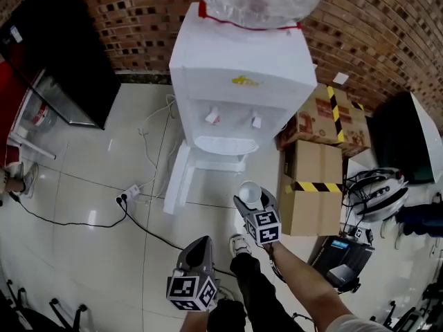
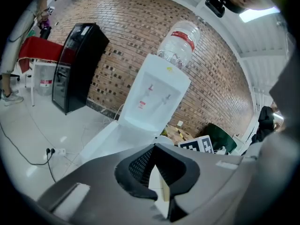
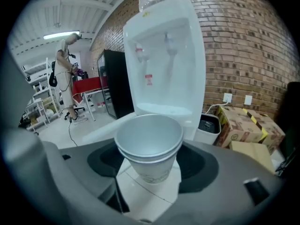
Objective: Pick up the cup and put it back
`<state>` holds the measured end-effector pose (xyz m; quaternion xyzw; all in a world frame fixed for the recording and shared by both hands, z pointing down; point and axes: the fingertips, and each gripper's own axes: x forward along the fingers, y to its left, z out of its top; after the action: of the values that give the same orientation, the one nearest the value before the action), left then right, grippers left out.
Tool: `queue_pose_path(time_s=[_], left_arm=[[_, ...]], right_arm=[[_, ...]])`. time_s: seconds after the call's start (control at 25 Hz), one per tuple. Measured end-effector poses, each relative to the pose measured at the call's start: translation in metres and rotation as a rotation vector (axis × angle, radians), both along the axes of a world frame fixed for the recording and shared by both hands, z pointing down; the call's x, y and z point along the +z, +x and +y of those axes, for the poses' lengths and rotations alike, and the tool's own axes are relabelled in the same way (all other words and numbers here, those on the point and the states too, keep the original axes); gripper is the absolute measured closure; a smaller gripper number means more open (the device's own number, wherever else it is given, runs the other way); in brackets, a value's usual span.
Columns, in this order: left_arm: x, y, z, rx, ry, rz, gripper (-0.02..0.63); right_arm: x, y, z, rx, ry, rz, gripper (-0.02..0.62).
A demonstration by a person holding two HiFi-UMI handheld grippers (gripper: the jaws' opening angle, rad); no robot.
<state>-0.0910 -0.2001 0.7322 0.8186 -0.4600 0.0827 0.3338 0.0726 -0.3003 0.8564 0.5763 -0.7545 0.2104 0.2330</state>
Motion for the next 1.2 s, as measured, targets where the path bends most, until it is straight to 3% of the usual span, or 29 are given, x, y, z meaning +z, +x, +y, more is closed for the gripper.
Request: queue_pose_path(time_s=[0.16, 0.48, 0.72, 0.96, 1.2], left_arm=[[-0.062, -0.002, 0.033, -0.001, -0.026, 0.002, 0.603], [-0.186, -0.017, 0.093, 0.06, 0.025, -0.061, 0.603], [-0.243, -0.016, 0.128, 0.02, 0.051, -0.058, 0.603], [-0.293, 0.014, 0.158, -0.027, 0.089, -0.045, 0.604], [-0.343, 0.069, 0.184, -0.03, 0.173, -0.046, 0.604]], right_arm=[[-0.087, -0.003, 0.051, -0.004, 0.014, -0.02, 0.244], [-0.251, -0.013, 0.137, -0.044, 0.09, -0.036, 0.244], [-0.341, -0.01, 0.192, -0.08, 0.115, -0.058, 0.244], [-0.406, 0.013, 0.251, -0.137, 0.11, -0.084, 0.245], [-0.461, 0.056, 0.298, -0.18, 0.175, -0.101, 0.245]])
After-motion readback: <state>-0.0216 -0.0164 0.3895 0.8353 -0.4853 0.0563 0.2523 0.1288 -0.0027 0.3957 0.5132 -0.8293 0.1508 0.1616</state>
